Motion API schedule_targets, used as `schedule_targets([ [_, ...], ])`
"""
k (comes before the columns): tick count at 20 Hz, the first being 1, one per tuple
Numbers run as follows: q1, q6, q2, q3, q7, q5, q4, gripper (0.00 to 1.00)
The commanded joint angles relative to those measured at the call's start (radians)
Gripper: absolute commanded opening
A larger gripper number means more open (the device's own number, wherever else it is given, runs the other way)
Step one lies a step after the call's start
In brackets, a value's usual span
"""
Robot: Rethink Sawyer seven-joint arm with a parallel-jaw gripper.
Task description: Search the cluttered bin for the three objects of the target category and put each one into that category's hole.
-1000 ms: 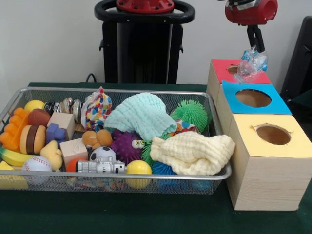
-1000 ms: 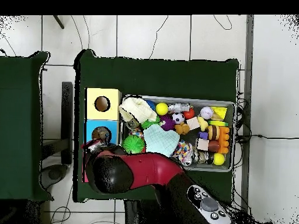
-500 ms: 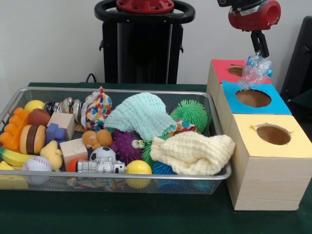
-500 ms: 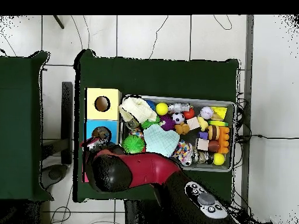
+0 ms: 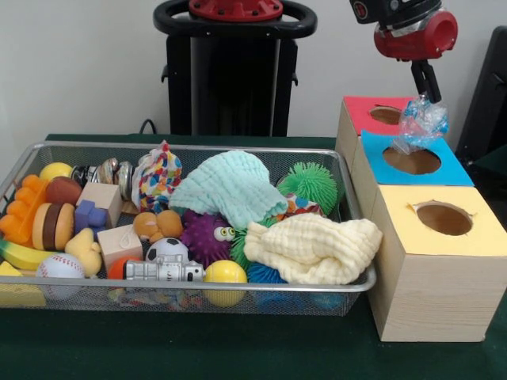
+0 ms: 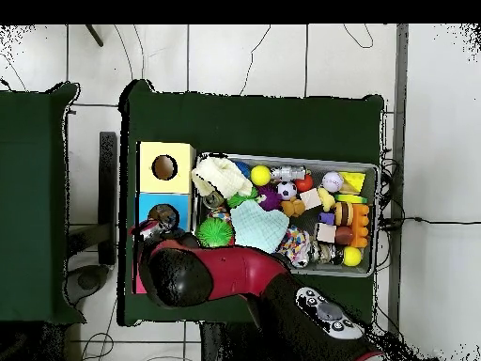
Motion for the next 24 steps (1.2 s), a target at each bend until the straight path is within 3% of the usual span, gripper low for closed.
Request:
schedule_targets([
  [1, 0.008, -0.055, 0.070, -0.058, 0.291, -0.047, -0.088, 0.00],
  [10, 0.030, -0.047, 0.097, -0.117, 0.271, -0.077, -0.105, 0.00],
  [24, 0.030, -0.061, 0.154, -0.127, 0.277, -0.123, -0.135, 0.00],
])
